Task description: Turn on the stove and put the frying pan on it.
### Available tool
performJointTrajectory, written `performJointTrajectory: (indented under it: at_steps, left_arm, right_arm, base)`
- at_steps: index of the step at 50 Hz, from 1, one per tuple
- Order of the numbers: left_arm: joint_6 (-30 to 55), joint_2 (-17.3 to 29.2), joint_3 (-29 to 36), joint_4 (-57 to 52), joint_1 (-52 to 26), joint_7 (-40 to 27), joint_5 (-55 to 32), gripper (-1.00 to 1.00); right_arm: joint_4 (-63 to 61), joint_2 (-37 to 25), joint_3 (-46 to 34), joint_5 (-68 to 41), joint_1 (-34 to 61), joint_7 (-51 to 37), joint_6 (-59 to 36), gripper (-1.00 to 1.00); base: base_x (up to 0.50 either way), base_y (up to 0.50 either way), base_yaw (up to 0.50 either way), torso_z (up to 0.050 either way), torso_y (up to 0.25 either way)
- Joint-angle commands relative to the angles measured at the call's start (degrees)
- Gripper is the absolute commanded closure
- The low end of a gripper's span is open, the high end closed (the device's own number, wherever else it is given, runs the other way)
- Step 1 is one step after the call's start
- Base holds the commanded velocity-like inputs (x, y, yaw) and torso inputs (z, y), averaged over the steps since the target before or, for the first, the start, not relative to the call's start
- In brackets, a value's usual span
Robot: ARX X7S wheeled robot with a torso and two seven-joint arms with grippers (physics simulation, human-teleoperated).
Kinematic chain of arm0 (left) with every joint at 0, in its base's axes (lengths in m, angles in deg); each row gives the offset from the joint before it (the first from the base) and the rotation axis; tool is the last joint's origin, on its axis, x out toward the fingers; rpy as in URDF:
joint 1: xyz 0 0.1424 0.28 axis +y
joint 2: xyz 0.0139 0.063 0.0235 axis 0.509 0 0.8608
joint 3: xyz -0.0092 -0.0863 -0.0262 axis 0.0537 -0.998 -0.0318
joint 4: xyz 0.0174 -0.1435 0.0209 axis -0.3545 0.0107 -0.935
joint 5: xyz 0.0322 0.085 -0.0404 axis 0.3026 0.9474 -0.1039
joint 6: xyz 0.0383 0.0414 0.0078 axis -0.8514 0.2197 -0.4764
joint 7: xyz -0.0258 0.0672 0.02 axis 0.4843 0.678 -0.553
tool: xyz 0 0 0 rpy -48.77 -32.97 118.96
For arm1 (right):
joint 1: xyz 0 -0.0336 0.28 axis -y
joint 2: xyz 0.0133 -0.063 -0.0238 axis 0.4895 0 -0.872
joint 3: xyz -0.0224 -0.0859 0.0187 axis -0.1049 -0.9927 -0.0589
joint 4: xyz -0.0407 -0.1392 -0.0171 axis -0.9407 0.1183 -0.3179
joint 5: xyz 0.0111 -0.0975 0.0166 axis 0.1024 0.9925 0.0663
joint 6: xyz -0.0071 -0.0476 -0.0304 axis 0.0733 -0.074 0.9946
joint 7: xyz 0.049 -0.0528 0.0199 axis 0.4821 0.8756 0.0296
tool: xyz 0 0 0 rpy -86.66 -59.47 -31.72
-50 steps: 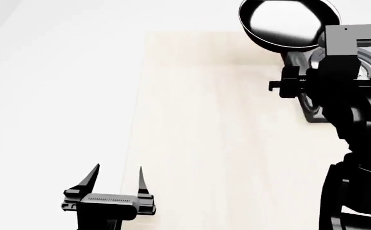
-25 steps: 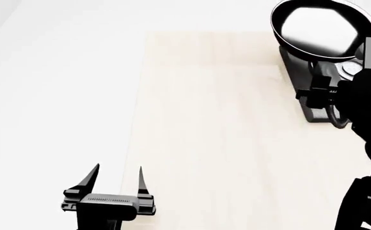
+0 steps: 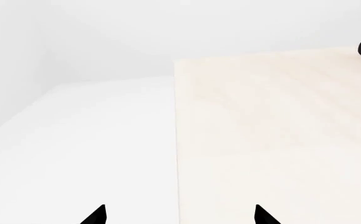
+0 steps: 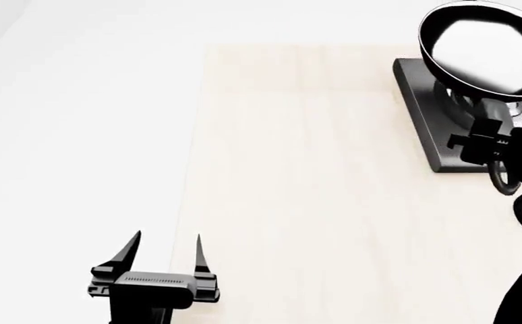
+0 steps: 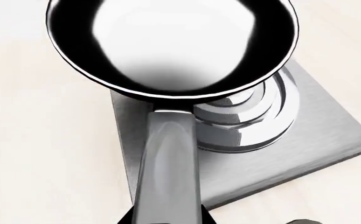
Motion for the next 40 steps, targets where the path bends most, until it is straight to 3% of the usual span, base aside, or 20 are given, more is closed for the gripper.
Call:
performJointTrajectory:
  at_steps: [1,40]
  left_arm:
    - [-0.05,0.06,0.00,0.12,-0.09,-0.03,-0.29,-1.00]
    - [-0.14,0.19,0.59,0.36,-0.25,-0.48,-0.11,-1.00]
  right_arm:
    - [1.32,-1.56,2.08,0.57,0.82,0.19,2.86,1.00]
    - [6.16,-2.41,5.88,0.54,-1.50,0.13,7.06,1.00]
  base:
    - [0.00,0.00,0.00,0.000,0.000]
    - [0.00,0.00,0.00,0.001,0.002]
